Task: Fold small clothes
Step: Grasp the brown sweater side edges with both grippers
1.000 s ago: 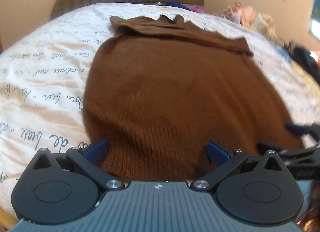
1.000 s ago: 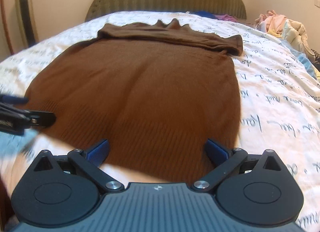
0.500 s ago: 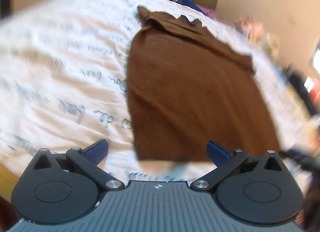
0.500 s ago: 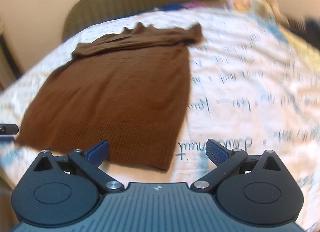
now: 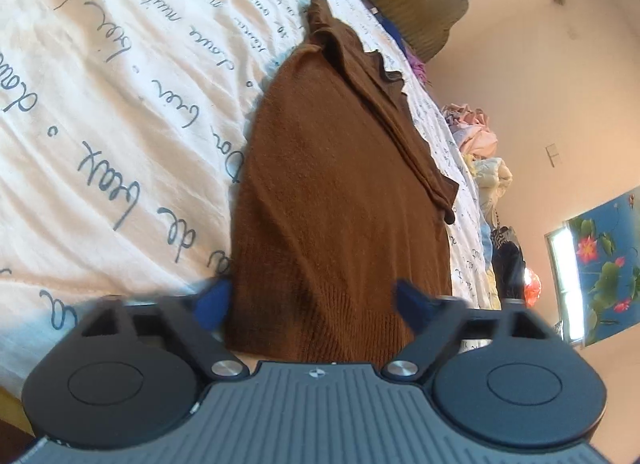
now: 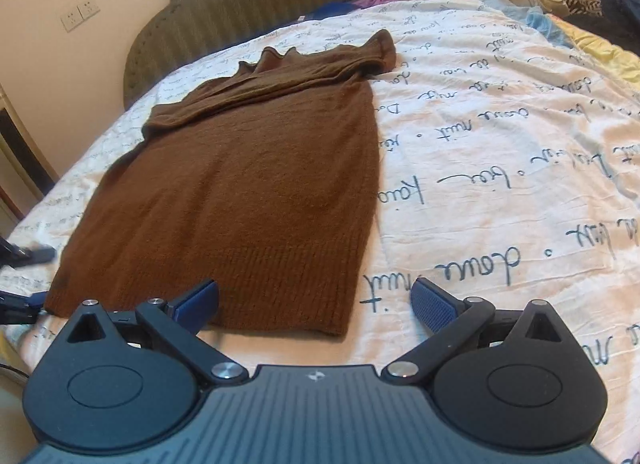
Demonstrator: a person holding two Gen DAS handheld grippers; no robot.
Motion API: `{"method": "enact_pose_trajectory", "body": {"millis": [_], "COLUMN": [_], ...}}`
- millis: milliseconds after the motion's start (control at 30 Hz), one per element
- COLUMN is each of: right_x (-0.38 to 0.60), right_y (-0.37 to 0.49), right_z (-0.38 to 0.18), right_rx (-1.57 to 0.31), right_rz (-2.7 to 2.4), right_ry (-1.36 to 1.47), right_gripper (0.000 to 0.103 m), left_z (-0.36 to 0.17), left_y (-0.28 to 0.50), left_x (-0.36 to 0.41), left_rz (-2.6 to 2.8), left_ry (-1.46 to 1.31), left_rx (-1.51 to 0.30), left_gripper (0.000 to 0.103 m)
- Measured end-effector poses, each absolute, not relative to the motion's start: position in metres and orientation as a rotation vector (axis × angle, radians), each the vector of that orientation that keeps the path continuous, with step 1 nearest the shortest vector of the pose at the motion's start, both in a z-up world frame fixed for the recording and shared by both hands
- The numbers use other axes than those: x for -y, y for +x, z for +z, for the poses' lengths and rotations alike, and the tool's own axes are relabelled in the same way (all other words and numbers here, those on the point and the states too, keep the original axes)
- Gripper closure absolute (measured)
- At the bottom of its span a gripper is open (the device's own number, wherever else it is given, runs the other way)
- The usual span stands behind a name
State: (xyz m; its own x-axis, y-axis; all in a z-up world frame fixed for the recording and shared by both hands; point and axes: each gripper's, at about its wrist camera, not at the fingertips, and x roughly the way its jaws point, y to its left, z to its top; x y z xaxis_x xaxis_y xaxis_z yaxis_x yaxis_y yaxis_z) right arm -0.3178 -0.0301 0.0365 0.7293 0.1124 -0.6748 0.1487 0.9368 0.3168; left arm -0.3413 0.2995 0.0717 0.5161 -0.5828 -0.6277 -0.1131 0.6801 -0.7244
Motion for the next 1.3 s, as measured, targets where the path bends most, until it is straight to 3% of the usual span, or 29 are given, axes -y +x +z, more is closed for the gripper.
{"method": "enact_pose_trajectory", "body": {"millis": [67, 167, 233, 367, 433, 467, 533, 567, 933, 1300], "right_x": [0.031, 0.031, 0.027, 0.018, 0.02, 0.021, 0.023, 0.023, 0.039, 0.109], "right_y": [-0.315, -0.312, -0.31, -0.31, -0.311, -0.311, -0.312, -0.312, -0.278, -0.077], "right_z": [0.037, 0.037, 0.037, 0.036, 0.034, 0.033, 0.035, 0.035, 0.087, 0.124], "right_rx": [-0.751, -0.75, -0.757, -0.779, -0.772, -0.767, -0.764, -0.757, -0.538, -0.472], "right_rz": [-0.002, 0.031, 0.041, 0.006, 0.0, -0.01, -0.019, -0.02, 0.059, 0.089], "right_ry": [0.385, 0.407, 0.385, 0.339, 0.337, 0.342, 0.334, 0.336, 0.379, 0.451], "right_gripper": [0.0, 0.001, 0.003, 0.045, 0.056, 0.074, 0.092, 0.094, 0.096, 0.096], "left_z": [0.065, 0.055, 0.05, 0.045, 0.044, 0.043, 0.042, 0.043, 0.079, 0.139], "left_y": [-0.337, -0.341, -0.344, -0.351, -0.354, -0.354, -0.353, -0.354, -0.336, -0.164], "left_x": [-0.303, -0.307, -0.306, -0.307, -0.306, -0.306, -0.306, -0.306, -0.315, -0.305], "left_rz": [-0.335, -0.351, -0.35, -0.38, -0.372, -0.377, -0.387, -0.39, -0.447, -0.523], "left_ry": [-0.85, -0.895, -0.899, -0.936, -0.932, -0.933, -0.932, -0.93, -0.943, -0.884], "left_rx": [-1.054, -1.083, -1.088, -1.082, -1.072, -1.07, -1.065, -1.062, -0.884, -0.718], "left_gripper": [0.071, 0.085, 0.089, 0.088, 0.088, 0.088, 0.096, 0.096, 0.097, 0.097]}}
